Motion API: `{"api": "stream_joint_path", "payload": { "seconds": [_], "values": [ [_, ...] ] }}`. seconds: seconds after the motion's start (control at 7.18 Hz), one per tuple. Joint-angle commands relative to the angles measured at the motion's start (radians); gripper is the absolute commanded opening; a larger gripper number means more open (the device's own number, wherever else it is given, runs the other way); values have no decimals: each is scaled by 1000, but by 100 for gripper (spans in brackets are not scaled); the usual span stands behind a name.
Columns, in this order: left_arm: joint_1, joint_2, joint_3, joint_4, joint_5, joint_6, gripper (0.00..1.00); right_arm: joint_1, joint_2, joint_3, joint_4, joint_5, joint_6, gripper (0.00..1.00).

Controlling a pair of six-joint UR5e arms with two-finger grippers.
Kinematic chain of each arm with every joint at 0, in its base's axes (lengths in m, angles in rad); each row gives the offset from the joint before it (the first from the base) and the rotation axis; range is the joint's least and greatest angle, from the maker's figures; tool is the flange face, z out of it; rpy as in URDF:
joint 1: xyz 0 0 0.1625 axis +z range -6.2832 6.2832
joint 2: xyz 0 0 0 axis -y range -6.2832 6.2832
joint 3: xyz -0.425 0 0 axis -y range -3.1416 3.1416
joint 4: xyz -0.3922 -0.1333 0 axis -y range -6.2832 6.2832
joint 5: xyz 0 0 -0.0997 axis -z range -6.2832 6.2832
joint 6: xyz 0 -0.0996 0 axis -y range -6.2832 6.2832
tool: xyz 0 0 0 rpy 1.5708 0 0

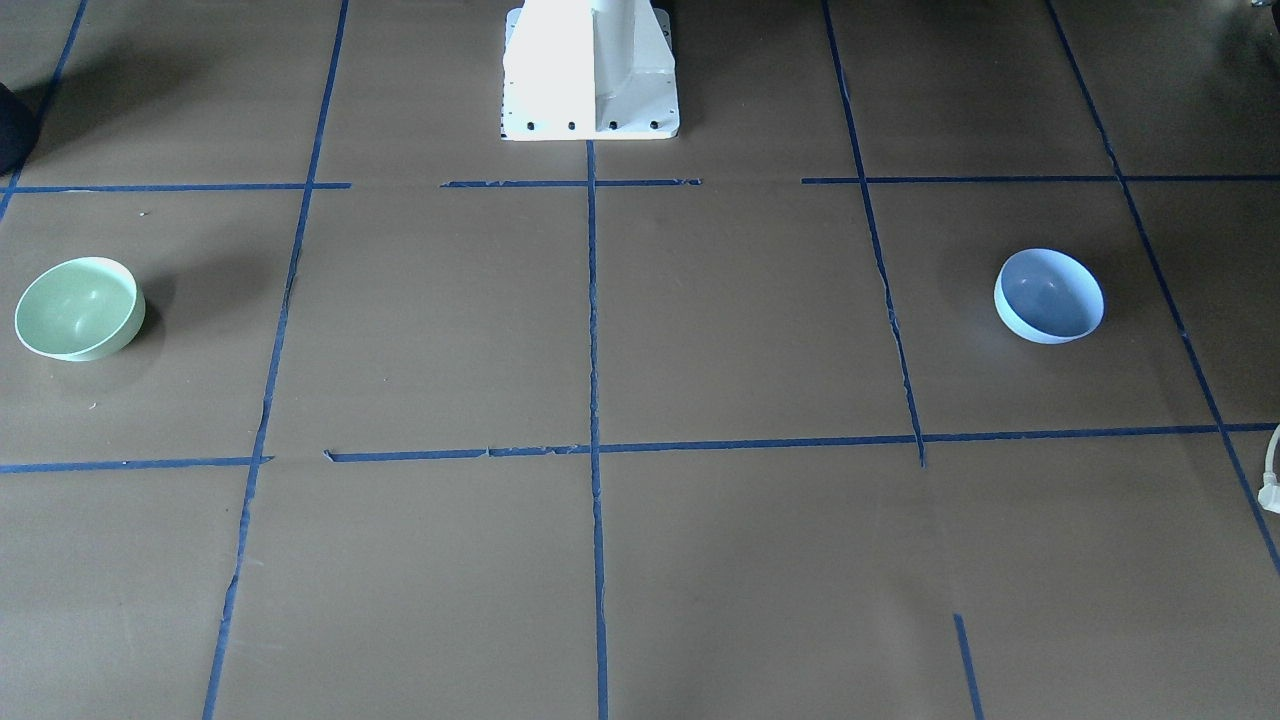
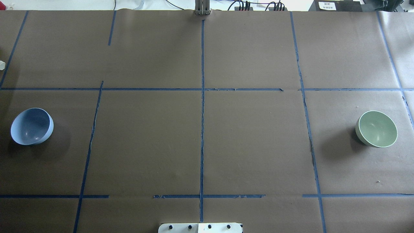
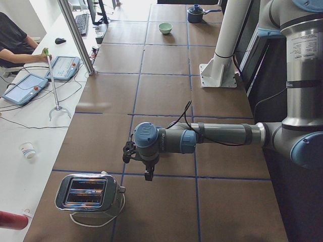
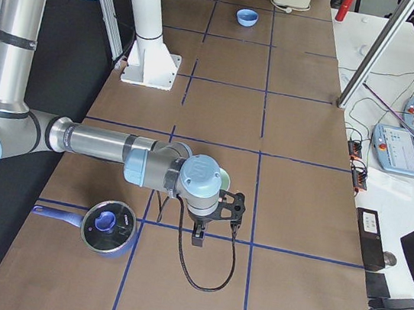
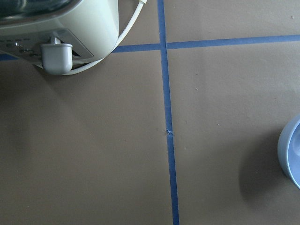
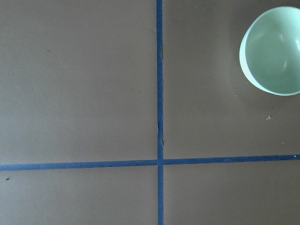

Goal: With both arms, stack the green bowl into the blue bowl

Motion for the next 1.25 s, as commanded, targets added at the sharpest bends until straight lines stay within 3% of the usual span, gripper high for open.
{"api": "stream_joint_path", "payload": {
  "seconds": [0.0, 0.14, 0.42, 0.56, 0.7, 0.84, 1.11],
  "values": [
    [14, -31, -44, -23, -28, -174, 100, 0, 4, 18, -1, 0, 2, 100],
    [78, -29, -56, -91, -80, -293, 100, 0, 2, 20, -1, 1, 2, 100],
    [240, 18, -32, -446, -63, -694, 100, 0, 2, 20, -1, 5, 0, 100],
    [342, 24, -5, -592, 33, -868, 100, 0, 1, 20, -1, 5, -1, 100],
    [437, 24, 56, -700, 145, -957, 100, 0, 2, 20, 1, 5, -1, 100],
    [474, 15, 133, -781, 187, -970, 100, 0, 2, 20, 1, 5, -1, 100],
    [532, 12, 168, -810, 183, -975, 100, 0, 4, 21, 1, 3, -1, 100]
  ]
}}
